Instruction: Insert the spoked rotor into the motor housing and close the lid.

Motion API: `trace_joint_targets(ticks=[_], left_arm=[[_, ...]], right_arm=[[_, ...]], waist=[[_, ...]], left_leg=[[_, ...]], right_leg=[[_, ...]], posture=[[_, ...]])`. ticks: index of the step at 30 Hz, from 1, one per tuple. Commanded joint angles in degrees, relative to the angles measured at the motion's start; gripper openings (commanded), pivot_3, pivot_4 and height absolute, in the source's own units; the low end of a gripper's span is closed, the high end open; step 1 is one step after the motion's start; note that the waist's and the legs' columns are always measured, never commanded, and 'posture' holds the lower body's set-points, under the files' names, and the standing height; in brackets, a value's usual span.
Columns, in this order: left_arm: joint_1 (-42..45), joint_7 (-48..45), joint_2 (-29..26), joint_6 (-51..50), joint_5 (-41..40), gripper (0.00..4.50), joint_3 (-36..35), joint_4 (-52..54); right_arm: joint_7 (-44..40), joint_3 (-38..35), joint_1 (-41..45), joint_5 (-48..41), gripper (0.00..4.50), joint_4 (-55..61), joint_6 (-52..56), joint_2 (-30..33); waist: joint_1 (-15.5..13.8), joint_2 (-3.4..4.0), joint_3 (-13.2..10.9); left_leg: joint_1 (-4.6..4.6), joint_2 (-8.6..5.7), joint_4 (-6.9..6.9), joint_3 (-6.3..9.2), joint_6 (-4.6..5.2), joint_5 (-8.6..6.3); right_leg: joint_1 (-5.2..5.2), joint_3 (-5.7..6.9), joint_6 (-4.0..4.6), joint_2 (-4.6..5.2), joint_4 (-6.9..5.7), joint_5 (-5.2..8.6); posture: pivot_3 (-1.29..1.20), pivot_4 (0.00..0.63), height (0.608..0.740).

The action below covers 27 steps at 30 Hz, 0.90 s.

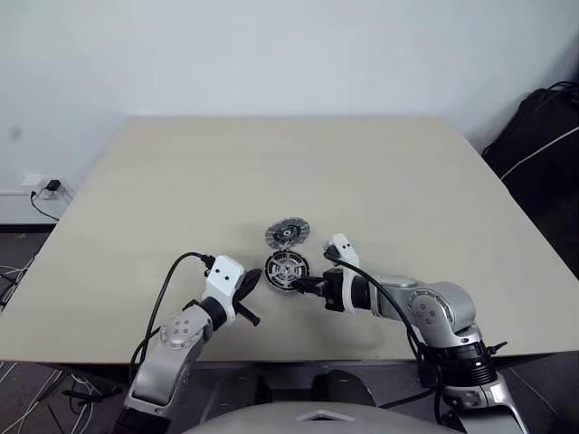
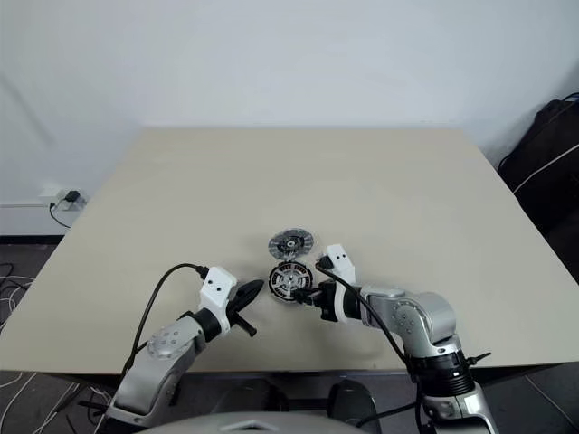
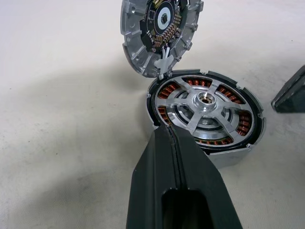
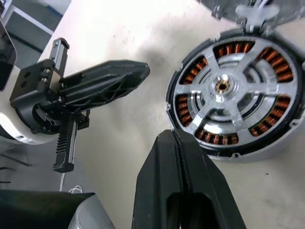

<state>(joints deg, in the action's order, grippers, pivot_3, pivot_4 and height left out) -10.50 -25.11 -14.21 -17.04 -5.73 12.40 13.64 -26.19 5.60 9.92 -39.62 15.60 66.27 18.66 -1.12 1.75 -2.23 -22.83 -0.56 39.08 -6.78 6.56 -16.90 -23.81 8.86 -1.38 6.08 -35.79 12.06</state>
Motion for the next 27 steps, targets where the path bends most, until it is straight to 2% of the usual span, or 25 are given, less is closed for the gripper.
trace_joint_targets(ticks=[1, 3, 6, 15, 22, 27], left_arm=[[0.48, 0.00, 0.40, 0.76, -0.49, 0.00, 0.03, 1.08], [0.40, -0.05, 0.45, 0.76, -0.50, 0.00, 0.10, 1.16], [0.36, -0.09, 0.46, 0.71, -0.49, 0.00, 0.14, 1.15], [-0.13, 0.08, 0.59, 0.59, -0.40, 0.00, 0.24, 1.40], [-0.40, 0.23, 0.78, 0.66, -0.31, 0.00, 0.32, 1.47], [-0.30, 0.14, 0.89, 0.71, -0.35, 0.00, 0.33, 1.36]], right_arm=[[1.40, 2.50, 0.13, 7.26, 0.02, 1.69, -10.74, 0.25], [1.11, 8.96, -0.81, 16.53, 0.02, 1.51, -22.46, 2.05], [2.05, 17.37, -0.09, 27.75, 0.02, -1.60, -32.08, 4.14], [0.27, 16.86, 1.23, 29.32, 0.02, -8.71, -36.14, -2.05], [0.25, 15.77, 1.61, 30.46, 0.02, -12.36, -35.04, -4.35], [-0.71, 16.75, 1.43, 31.83, 0.02, -13.99, -31.78, -3.51]], waist=[[0.00, -0.01, 0.00], [0.01, -0.01, 0.01], [0.20, -0.04, 0.02], [0.24, -0.20, -0.06], [0.26, -0.23, -0.05], [0.25, -0.25, -0.01]], left_leg=[[0.00, 0.00, 0.00, 0.00, 0.00, 0.00], [0.01, 0.00, 0.01, -0.01, -0.01, 0.01], [0.01, -0.01, 0.01, -0.07, -0.02, 0.01], [0.10, 0.03, 0.04, -0.07, -0.21, 0.13], [0.10, 0.02, 0.03, -0.07, -0.22, 0.13], [0.15, 0.02, 0.04, -0.07, -0.23, 0.14]], right_leg=[[0.00, 0.00, 0.00, 0.00, 0.00, 0.00], [0.01, 0.00, -0.01, 0.00, 0.00, 0.01], [0.00, -0.01, -0.03, -0.01, 0.00, 0.02], [0.08, -0.03, 0.00, -0.05, -0.06, 0.03], [0.07, -0.05, 0.00, -0.05, -0.08, 0.01], [0.11, -0.05, 0.04, -0.05, -0.10, 0.03]], posture=[[0.00, 0.000, 0.740], [0.00, 0.000, 0.740], [0.00, 0.000, 0.740], [0.00, 0.000, 0.740], [0.00, 0.000, 0.740], [0.00, 0.000, 0.740]])
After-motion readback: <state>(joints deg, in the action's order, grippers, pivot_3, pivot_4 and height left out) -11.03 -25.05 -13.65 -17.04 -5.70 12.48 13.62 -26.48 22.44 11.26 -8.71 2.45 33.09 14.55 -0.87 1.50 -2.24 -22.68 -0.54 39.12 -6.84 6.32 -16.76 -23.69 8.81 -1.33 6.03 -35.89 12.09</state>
